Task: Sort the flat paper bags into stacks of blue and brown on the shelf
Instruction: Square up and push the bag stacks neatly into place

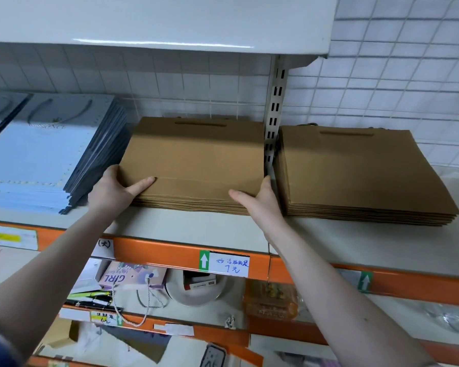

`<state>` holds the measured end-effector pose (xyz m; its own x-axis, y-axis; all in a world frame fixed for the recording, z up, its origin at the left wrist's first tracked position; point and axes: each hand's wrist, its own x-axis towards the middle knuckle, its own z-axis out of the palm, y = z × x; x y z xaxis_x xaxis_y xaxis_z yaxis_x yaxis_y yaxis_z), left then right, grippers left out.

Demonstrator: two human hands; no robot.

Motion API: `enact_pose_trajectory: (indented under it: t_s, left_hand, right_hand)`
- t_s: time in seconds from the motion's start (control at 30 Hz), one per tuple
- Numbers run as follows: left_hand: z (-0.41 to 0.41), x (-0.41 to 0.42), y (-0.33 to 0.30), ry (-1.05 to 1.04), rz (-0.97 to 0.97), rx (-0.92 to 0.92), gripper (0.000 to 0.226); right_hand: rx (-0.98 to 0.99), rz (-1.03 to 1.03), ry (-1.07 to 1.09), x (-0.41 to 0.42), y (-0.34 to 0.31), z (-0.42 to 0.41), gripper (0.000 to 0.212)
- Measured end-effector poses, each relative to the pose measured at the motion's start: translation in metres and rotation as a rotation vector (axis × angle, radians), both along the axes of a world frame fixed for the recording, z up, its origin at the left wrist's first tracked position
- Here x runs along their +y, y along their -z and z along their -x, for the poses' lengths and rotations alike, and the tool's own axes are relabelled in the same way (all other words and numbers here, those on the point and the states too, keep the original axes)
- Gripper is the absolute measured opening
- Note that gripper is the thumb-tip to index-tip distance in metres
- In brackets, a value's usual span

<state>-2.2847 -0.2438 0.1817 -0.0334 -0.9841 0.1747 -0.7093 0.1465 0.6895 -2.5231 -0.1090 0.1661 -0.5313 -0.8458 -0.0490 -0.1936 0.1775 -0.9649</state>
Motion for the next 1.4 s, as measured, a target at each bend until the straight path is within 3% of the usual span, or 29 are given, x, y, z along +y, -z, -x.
enact_pose_trajectory:
  t_s: [0.23,0.3,0.43,0.57,0.7,0.87,1.13,1.4]
  left_hand:
    - [0.0,0.0,-0.002,0.093,-0.023,0.046,0.079]
    - [-0.005,-0.001,0.001,0.134,0.005,0.054,0.079]
    - [-0.009,0.009,0.008,0.153,0.112,-0.004,0.08]
    - [-0.016,0.015,0.012,0.232,0.266,-0.129,0.078]
    - [-0.024,0.005,0.021,0.379,0.412,-0.414,0.096]
    - [-0.025,-0.004,0.018,0.492,0.45,-0.599,0.092]
    - [-0.027,-0.01,0.014,0.607,0.522,-0.683,0.074]
    - [-0.025,-0.026,0.011,0.596,0.538,-0.699,0.076]
  right_hand:
    - [0.151,-0.045,-0.05,0.006,-0.011,0.006,0.1]
    - [0.376,-0.055,-0.05,0.011,-0.011,0.0,0.104]
    - [1.002,-0.111,-0.121,0.019,-0.011,-0.005,0.101]
    - [1.271,-0.189,-0.213,0.015,-0.01,-0.001,0.083]
    - [1.351,-0.271,-0.253,0.008,-0.01,0.002,0.078]
    - [1.393,-0.325,-0.272,0.005,-0.014,0.005,0.082]
    - [1.482,-0.293,-0.294,0.0,-0.021,-0.002,0.067]
    - [1.519,-0.273,-0.335,-0.004,-0.024,-0.007,0.071]
